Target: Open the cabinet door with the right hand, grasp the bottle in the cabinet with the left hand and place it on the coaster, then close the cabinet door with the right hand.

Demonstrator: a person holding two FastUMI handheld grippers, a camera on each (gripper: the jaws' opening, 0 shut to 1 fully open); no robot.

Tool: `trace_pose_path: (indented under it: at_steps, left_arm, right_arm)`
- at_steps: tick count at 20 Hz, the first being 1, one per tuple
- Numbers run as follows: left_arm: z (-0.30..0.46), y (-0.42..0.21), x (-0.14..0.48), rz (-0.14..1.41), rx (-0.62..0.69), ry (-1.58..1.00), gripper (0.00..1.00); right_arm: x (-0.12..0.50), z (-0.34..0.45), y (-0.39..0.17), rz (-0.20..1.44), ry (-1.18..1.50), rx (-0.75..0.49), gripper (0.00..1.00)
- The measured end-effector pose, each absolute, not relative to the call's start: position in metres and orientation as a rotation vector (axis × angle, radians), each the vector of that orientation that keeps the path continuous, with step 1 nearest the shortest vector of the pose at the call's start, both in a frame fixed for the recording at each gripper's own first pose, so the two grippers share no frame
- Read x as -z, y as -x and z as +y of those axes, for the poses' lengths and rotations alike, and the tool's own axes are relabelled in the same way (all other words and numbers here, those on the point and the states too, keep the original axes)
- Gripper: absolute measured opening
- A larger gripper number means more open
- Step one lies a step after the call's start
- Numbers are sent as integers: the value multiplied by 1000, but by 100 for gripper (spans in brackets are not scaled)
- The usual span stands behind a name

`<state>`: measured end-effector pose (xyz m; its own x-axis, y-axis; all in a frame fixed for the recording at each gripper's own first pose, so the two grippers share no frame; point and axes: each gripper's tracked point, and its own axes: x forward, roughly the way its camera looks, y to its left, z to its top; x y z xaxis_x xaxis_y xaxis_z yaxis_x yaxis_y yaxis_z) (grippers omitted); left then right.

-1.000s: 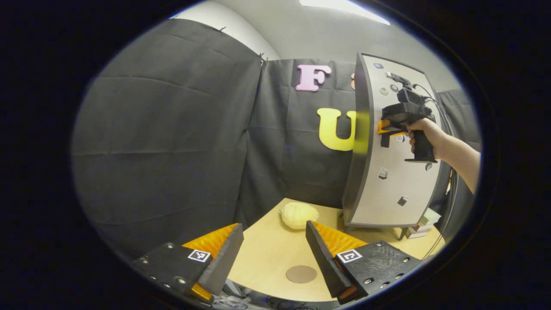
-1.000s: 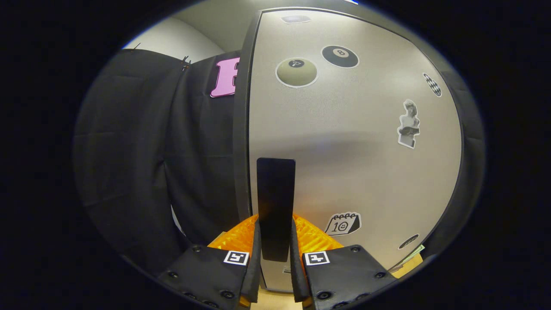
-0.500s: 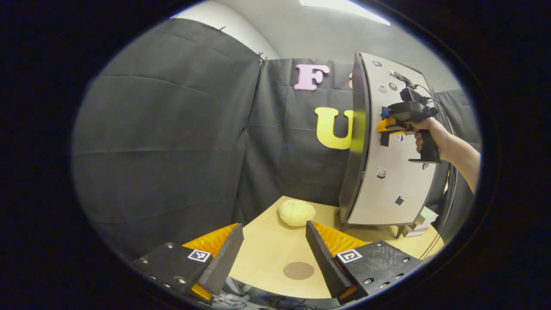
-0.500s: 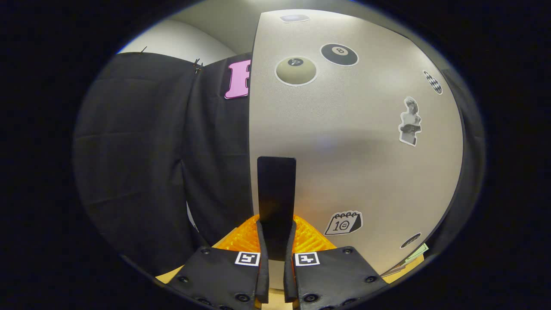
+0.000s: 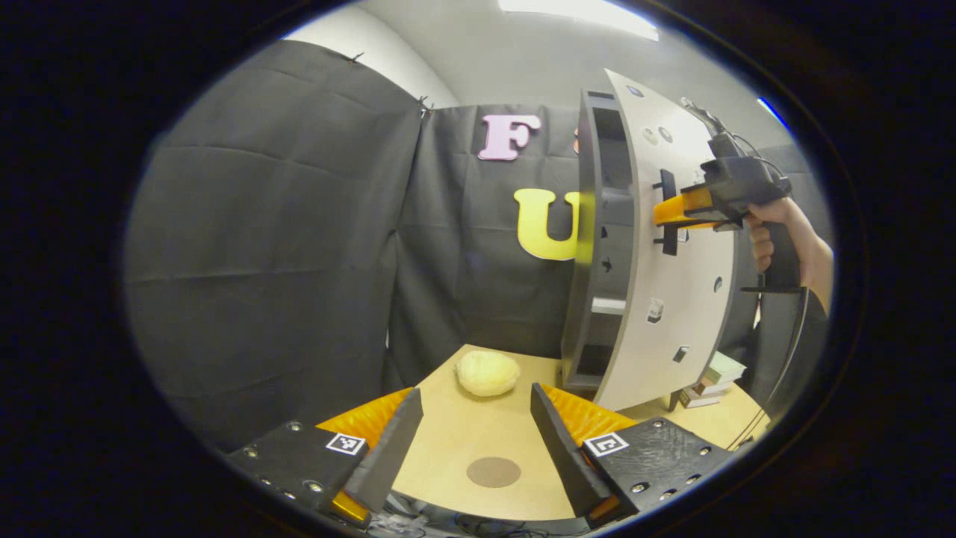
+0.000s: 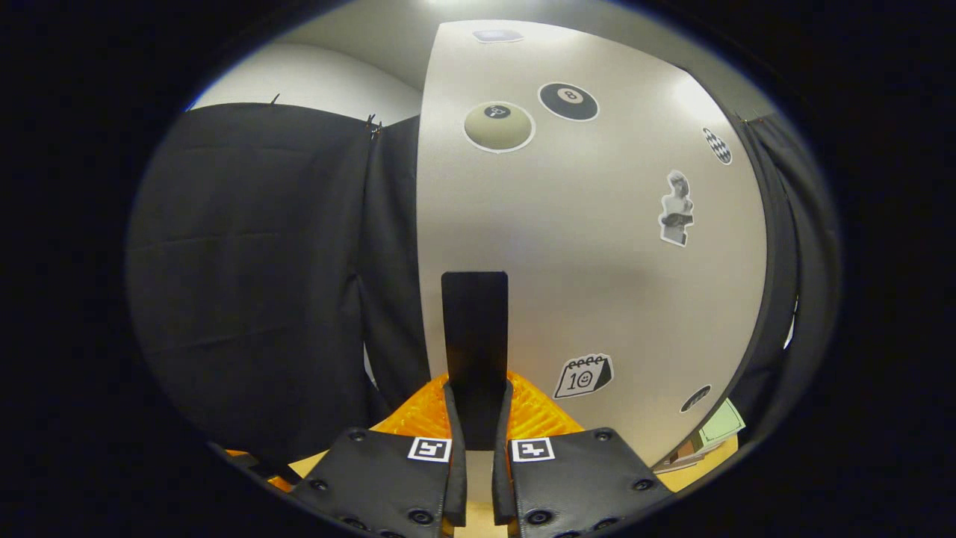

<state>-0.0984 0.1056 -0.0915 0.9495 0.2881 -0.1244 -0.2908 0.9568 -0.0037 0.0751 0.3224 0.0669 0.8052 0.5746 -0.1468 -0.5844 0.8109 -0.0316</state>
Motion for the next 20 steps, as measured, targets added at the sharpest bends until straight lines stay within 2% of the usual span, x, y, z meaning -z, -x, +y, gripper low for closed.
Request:
trace_pose_path:
  at_steps: [8, 9, 10, 11, 17, 18, 20]
  left_arm:
    - [85, 91, 83, 117, -224, -35, 90]
    - [83, 89, 83, 116, -213, -35, 88]
    - [80, 87, 83, 116, -198, -39, 88]
    - [79, 85, 82, 116, -190, -47, 88]
    - [43, 67, 75, 109, -125, -73, 88]
    - [36, 63, 77, 109, -109, -72, 88]
    - [21, 57, 81, 113, -73, -64, 88]
  right_arm:
    - [-65, 300, -67, 126, 49, -648, 16]
    - [-65, 297, -66, 129, 44, -648, 12]
    - [-64, 293, -65, 134, 38, -647, 16]
    - [-64, 290, -64, 137, 33, -646, 12]
    - [-64, 267, -57, 155, 0, -594, 15]
    - [-65, 263, -56, 158, -10, -581, 19]
    - [-65, 256, -53, 161, -23, -555, 15]
